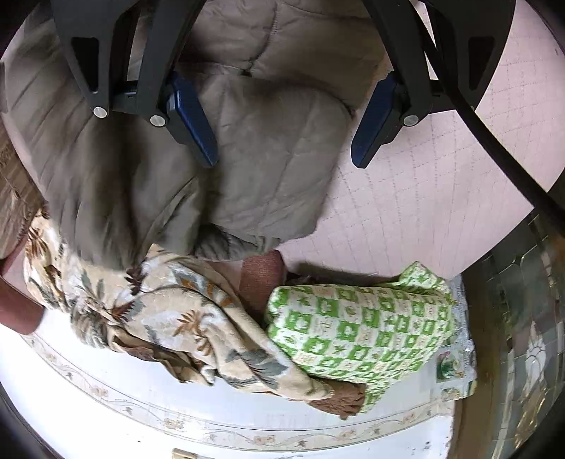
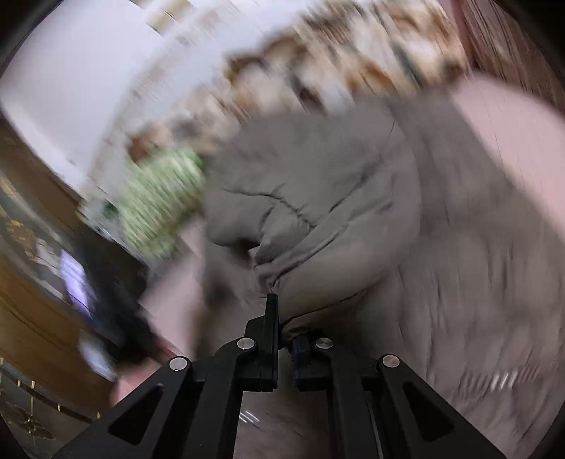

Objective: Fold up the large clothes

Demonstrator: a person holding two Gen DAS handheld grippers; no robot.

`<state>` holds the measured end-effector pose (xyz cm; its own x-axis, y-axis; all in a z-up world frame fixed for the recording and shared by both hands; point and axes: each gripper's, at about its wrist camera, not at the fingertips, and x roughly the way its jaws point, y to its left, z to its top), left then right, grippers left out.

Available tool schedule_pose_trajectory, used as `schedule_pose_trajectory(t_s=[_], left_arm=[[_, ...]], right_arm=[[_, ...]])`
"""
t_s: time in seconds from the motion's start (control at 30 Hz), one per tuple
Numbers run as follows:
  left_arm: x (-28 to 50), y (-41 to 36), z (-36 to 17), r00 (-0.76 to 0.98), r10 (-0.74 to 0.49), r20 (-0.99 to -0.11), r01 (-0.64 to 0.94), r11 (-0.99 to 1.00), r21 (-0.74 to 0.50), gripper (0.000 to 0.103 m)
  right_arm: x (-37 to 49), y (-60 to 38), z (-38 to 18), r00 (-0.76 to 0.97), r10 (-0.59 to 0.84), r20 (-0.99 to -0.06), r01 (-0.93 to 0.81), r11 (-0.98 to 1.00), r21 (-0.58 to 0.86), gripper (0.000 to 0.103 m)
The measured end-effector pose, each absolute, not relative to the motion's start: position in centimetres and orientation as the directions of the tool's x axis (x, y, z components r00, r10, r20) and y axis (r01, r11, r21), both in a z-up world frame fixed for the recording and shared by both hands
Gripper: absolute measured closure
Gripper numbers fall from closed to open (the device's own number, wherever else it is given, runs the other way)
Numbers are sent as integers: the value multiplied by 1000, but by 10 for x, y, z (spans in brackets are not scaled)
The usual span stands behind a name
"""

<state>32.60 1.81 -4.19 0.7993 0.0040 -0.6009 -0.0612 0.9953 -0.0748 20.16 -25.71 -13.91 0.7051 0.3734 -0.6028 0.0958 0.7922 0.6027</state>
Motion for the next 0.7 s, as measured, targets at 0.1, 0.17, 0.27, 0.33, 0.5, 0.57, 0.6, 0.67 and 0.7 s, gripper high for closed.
schedule_pose_trajectory(t_s=[0.1,0.17,0.27,0.33,0.5,0.57,0.6,0.67,0.7], left_arm=[[323,3,-44,794,-49,-606,7,997,-72,26],[321,-12,-45,783,-119,-611,86,993,-84,26],[317,-40,-51,757,-192,-625,202,978,-55,26],[320,-60,-64,716,-200,-668,257,966,-13,26],[331,-77,-96,640,-130,-757,254,966,48,25],[329,-75,-93,646,-139,-750,253,967,39,25],[329,-74,-92,650,-141,-747,249,968,33,25],[329,-72,-92,650,-143,-746,240,971,23,25],[327,-71,-90,654,-142,-743,237,971,23,25]], right_arm=[[218,-259,-191,646,344,-681,161,811,563,97],[225,-266,-206,641,354,-681,187,789,585,97],[232,-264,-202,632,358,-687,142,818,557,93],[231,-268,-199,615,392,-684,123,809,575,82],[211,-281,-179,552,432,-713,77,826,559,74],[197,-288,-159,583,421,-695,41,839,543,74],[193,-291,-150,603,411,-683,25,847,531,74],[189,-295,-127,674,357,-646,-9,879,476,74],[192,-295,-117,703,311,-639,-15,906,424,74]])
